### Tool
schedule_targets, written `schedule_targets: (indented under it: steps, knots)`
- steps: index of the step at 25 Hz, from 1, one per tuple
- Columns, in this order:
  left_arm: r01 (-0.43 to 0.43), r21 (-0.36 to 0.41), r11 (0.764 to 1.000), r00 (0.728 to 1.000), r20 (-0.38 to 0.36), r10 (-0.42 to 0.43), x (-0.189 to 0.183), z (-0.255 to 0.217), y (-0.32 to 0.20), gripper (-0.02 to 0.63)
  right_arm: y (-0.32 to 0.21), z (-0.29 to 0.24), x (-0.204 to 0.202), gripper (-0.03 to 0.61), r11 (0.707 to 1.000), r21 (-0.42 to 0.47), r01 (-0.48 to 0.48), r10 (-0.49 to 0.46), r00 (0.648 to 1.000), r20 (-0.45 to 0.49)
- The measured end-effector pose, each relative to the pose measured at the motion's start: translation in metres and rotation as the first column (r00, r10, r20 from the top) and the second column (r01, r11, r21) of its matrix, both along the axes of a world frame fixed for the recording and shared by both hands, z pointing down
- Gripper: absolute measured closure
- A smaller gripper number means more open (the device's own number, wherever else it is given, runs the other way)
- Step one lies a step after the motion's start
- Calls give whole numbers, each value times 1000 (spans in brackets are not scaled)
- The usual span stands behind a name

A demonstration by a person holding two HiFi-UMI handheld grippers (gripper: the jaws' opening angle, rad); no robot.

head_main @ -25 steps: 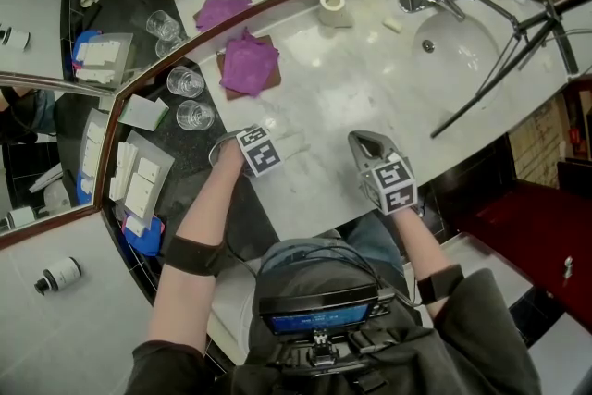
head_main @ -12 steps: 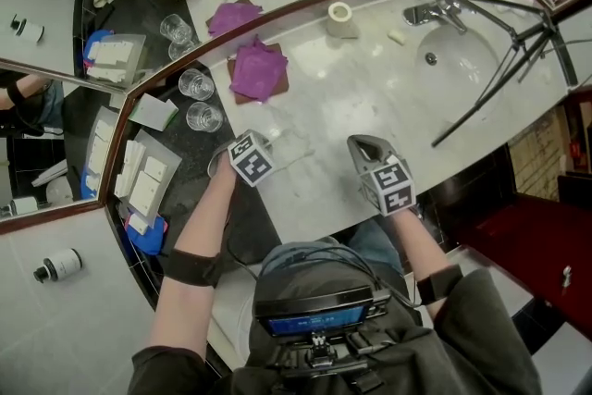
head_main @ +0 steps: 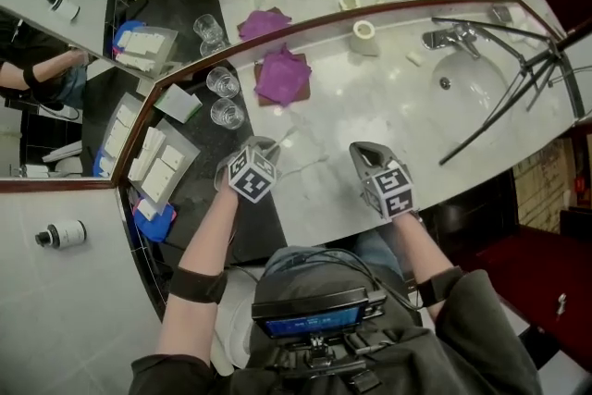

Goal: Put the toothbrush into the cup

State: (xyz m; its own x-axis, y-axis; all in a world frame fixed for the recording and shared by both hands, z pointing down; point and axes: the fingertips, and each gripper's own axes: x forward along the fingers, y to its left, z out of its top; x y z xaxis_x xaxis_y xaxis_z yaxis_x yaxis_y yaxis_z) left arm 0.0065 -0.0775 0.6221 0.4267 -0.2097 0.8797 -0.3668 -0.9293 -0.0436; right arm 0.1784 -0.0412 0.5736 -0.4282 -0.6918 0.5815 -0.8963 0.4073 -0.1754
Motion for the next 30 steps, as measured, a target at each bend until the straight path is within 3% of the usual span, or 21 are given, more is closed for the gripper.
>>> schedule_targets:
  steps: [4, 8, 10, 14, 17, 20, 23, 30]
  knots:
    - [95, 73, 993, 992, -90, -89, -8, -25, 5, 568, -3, -9, -14, 561, 998, 19, 52, -52, 999, 5]
    - [248, 129, 960, 948, -239, -212, -16, -58, 7, 568, -5, -16, -29, 561, 994, 39, 104, -105, 994, 7]
    - [324, 146, 935, 906, -333, -262, -20, -79, 8, 568, -5, -20, -37, 561, 990, 46, 130, -130, 991, 6]
    - [497, 118, 859, 778, -500, -381, -41, -107, 13, 568, -4, -24, -53, 561, 982, 55, 179, -179, 984, 11]
    - [591, 116, 798, 696, -573, -432, -62, -115, 16, 568, -2, -27, -64, 561, 975, 60, 216, -217, 976, 18]
    - [646, 92, 758, 632, -620, -464, -76, -122, 23, 568, 1, -30, -75, 561, 967, 62, 246, -248, 968, 26]
    - [675, 90, 732, 601, -643, -475, -86, -127, 25, 568, 5, -30, -86, 561, 961, 58, 269, -272, 962, 38]
    - [711, 107, 695, 563, -679, -471, -112, -145, -6, 568, 5, -37, -128, 561, 941, 51, 335, -338, 939, 67]
